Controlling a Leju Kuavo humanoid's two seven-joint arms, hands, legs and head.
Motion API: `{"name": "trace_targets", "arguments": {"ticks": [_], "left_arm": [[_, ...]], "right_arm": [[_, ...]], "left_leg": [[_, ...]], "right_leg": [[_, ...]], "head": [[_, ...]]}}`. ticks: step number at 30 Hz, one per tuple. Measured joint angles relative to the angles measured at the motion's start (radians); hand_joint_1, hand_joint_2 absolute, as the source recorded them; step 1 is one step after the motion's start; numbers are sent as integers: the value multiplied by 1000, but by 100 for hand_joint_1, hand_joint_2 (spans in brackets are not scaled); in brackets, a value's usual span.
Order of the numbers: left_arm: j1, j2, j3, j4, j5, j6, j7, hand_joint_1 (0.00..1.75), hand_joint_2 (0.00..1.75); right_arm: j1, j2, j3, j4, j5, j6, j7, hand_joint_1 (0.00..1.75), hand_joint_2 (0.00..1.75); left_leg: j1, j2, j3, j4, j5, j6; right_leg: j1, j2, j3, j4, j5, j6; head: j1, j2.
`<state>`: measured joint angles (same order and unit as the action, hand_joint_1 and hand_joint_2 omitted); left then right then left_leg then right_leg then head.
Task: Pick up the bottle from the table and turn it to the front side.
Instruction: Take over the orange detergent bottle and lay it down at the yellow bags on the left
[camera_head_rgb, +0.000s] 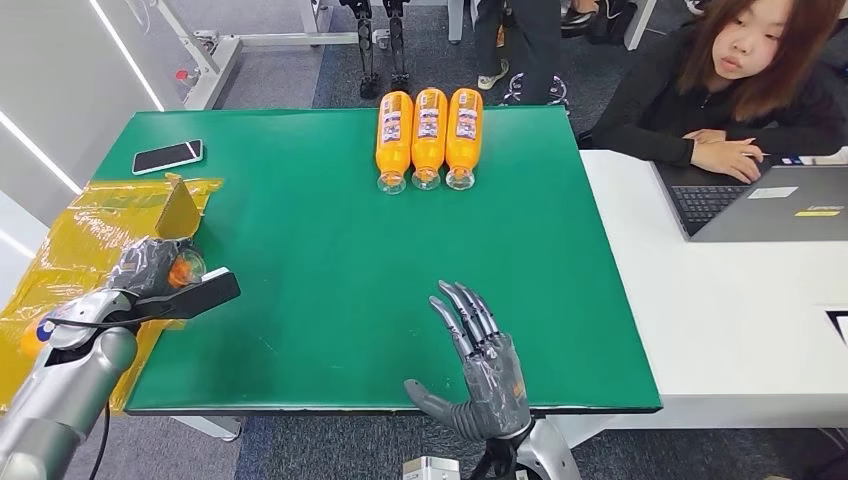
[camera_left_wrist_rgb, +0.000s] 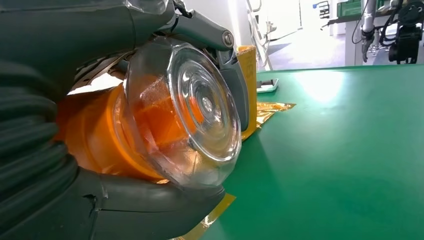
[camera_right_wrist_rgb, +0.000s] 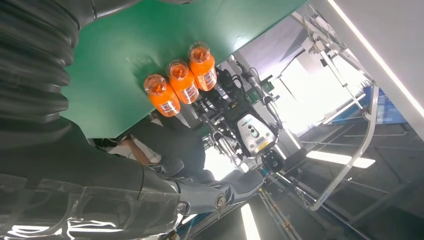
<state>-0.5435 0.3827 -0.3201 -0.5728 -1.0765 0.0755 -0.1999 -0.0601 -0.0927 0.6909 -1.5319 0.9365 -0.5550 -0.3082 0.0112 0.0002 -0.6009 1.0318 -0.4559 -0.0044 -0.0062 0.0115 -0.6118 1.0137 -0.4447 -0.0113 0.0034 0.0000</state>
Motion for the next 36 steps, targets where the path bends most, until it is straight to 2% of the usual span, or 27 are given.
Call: {"name": "trace_targets", "arguments": {"ticks": [1,3,4,5,15,18,21,24,30,36], "left_arm": [[-2,0,-1,3,0,0,0,102,175],[-5,-2,-2,9,0,0,0,28,175],[-6,-3,-2,12,0,-1,0,6,175],[-7,-5,-2,17,0,-4,0,0,175],[-6,-55,-3,116,21,7,-16,0,175],[-1,-54,0,122,56,-8,-69,0,175],[9,-38,2,102,102,-45,-141,0,175],[19,-10,2,41,150,-112,-178,0,175],[21,44,-2,-98,251,-218,-217,0,175],[32,98,-34,-275,457,-368,-252,0,175]], "right_arm": [[0,0,0,0,0,0,0,0,175],[0,0,0,0,0,0,0,0,175],[1,0,0,0,0,0,0,0,175],[1,0,0,0,0,0,0,0,175],[-24,-17,0,27,-77,-8,-49,0,175],[-35,-17,0,37,-77,-6,-49,0,175],[-39,-17,0,47,-77,-8,-48,0,175],[-41,-17,0,55,-85,-12,-48,0,175],[-50,-24,0,67,-108,-26,-55,0,175],[-52,-26,0,69,-92,-30,-54,0,175]], "left_leg": [[0,0,0,0,0,0],[0,0,0,0,0,0],[0,0,0,0,0,0],[0,0,0,0,0,0],[0,0,-1,0,0,0],[0,-1,-1,0,0,0],[0,0,-1,0,0,0],[0,0,-1,0,0,0],[0,0,-1,0,0,0],[0,0,-1,0,0,0]], "right_leg": [[0,0,0,0,0,0],[0,0,0,0,0,0],[0,0,0,0,0,0],[0,0,0,0,0,0],[0,0,0,0,0,0],[0,-1,0,0,0,0],[0,0,0,0,0,0],[0,0,-1,1,0,0],[0,0,-1,0,0,0],[0,0,0,0,0,0]], "head": [[0,0],[0,0],[0,0],[0,0],[0,0],[0,0],[0,0],[0,0],[0,0],[0,0]]}}
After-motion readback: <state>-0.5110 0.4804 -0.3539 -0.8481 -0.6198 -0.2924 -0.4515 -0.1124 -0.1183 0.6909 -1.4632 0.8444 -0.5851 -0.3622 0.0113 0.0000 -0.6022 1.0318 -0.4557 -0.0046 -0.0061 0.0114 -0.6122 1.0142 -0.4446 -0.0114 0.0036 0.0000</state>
